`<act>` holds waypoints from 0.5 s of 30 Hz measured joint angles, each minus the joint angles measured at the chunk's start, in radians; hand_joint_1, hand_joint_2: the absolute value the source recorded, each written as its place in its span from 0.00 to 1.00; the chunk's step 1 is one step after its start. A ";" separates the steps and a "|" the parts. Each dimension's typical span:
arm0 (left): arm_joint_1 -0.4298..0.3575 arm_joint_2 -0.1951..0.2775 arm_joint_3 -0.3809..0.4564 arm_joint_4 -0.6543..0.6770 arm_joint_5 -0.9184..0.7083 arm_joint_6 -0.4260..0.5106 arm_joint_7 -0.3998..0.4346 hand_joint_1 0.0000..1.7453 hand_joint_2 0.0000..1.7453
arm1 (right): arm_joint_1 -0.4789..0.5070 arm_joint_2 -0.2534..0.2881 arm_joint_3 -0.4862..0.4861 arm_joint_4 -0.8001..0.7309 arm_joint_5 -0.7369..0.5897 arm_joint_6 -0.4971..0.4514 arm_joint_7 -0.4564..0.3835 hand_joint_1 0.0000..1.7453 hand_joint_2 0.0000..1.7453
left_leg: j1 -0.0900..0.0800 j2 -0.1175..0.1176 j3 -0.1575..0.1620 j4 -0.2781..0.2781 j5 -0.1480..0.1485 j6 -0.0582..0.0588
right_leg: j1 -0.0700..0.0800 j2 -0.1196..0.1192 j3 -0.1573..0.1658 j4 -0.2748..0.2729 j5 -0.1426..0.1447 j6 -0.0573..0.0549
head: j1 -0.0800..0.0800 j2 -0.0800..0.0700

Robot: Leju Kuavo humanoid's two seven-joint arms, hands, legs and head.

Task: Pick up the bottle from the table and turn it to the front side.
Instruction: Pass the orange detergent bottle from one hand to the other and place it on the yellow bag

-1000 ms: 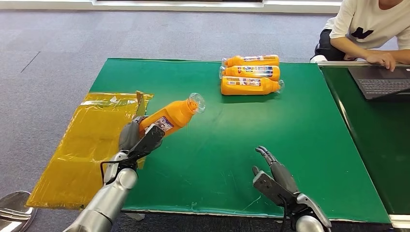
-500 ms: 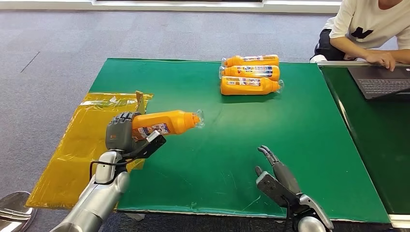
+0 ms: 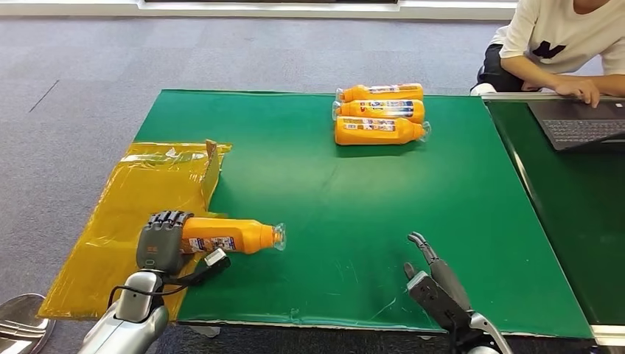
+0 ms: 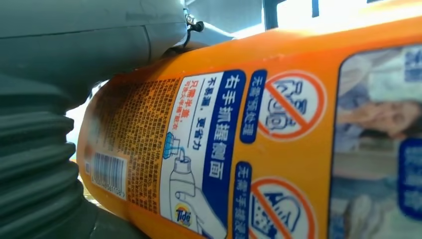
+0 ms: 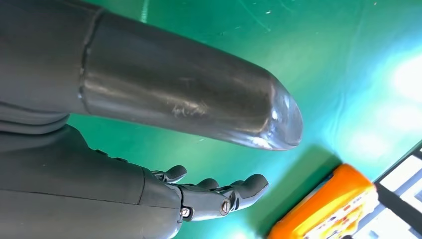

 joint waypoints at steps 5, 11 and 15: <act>0.016 0.038 0.042 0.009 -0.032 0.026 0.010 1.00 1.00 | 0.028 0.002 -0.002 -0.012 -0.004 -0.011 -0.012 0.00 0.00 | 0.000 0.013 0.003 -0.005 -0.005 -0.004 | 0.000 0.013 0.003 0.000 -0.001 -0.004 | 0.000 0.000; 0.020 0.062 0.104 0.028 -0.042 0.031 0.008 1.00 1.00 | 0.032 0.007 -0.002 -0.012 -0.004 -0.015 -0.015 0.00 0.00 | 0.000 0.011 0.014 -0.008 -0.001 -0.008 | 0.000 0.010 0.003 0.002 -0.001 -0.007 | 0.000 0.000; 0.021 0.066 0.127 0.034 -0.055 0.038 0.017 0.53 1.00 | 0.030 0.008 -0.002 -0.011 -0.002 -0.013 -0.019 0.00 0.00 | 0.000 0.009 0.015 -0.009 0.000 -0.008 | 0.000 0.010 0.004 0.003 -0.001 -0.008 | 0.000 0.000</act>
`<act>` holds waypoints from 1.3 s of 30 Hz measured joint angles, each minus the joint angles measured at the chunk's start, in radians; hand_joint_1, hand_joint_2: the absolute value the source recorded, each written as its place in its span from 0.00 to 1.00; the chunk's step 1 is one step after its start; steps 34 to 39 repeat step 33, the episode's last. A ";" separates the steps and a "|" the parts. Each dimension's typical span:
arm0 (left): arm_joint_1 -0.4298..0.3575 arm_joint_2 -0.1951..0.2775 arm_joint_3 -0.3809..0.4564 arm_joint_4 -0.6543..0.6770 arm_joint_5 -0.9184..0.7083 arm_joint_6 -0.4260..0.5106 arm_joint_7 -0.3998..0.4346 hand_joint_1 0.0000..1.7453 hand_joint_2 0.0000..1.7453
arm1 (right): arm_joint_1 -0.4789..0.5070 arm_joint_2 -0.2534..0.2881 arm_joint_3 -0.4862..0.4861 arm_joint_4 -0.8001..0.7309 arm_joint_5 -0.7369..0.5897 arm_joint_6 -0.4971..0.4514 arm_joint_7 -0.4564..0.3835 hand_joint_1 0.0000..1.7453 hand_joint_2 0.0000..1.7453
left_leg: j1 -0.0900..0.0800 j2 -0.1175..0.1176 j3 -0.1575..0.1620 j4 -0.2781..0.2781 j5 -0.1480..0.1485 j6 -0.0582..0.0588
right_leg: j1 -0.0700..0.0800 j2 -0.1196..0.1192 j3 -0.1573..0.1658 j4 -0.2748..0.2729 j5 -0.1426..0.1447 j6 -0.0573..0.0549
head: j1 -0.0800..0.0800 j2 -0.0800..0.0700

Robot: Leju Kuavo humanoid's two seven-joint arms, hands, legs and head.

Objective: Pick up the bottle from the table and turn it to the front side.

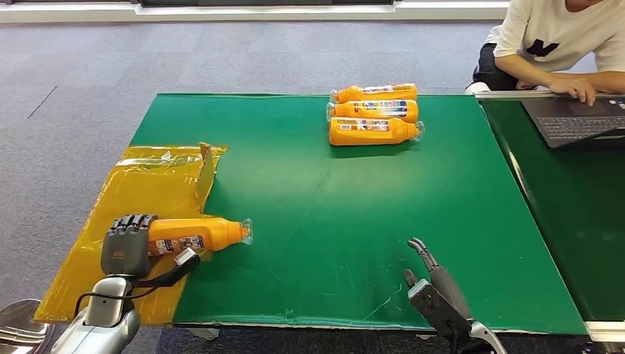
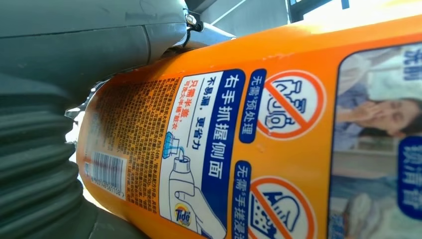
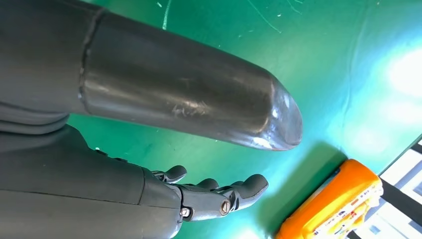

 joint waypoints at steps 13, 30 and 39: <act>-0.012 -0.013 0.110 0.016 0.177 -0.012 -0.146 0.00 0.00 | -0.019 0.011 0.007 0.001 0.023 -0.020 -0.033 0.00 0.00 | 0.000 -0.003 0.000 0.001 0.001 -0.001 | 0.000 -0.004 0.000 0.000 0.000 -0.001 | 0.000 0.000; 0.077 -0.129 0.114 -0.396 0.892 -0.340 -0.382 0.00 0.00 | -0.041 0.055 0.016 0.001 0.027 -0.064 -0.071 0.00 0.00 | 0.000 -0.006 -0.006 0.003 0.001 0.000 | 0.000 -0.007 -0.003 0.000 0.000 -0.001 | 0.000 0.000; 0.108 -0.164 0.075 -0.496 0.918 -0.368 -0.382 0.00 0.00 | -0.047 0.077 0.016 0.001 0.020 -0.068 -0.087 0.00 0.00 | 0.000 -0.006 -0.006 0.003 0.001 0.000 | -0.001 -0.007 -0.003 -0.001 0.000 -0.001 | 0.000 0.000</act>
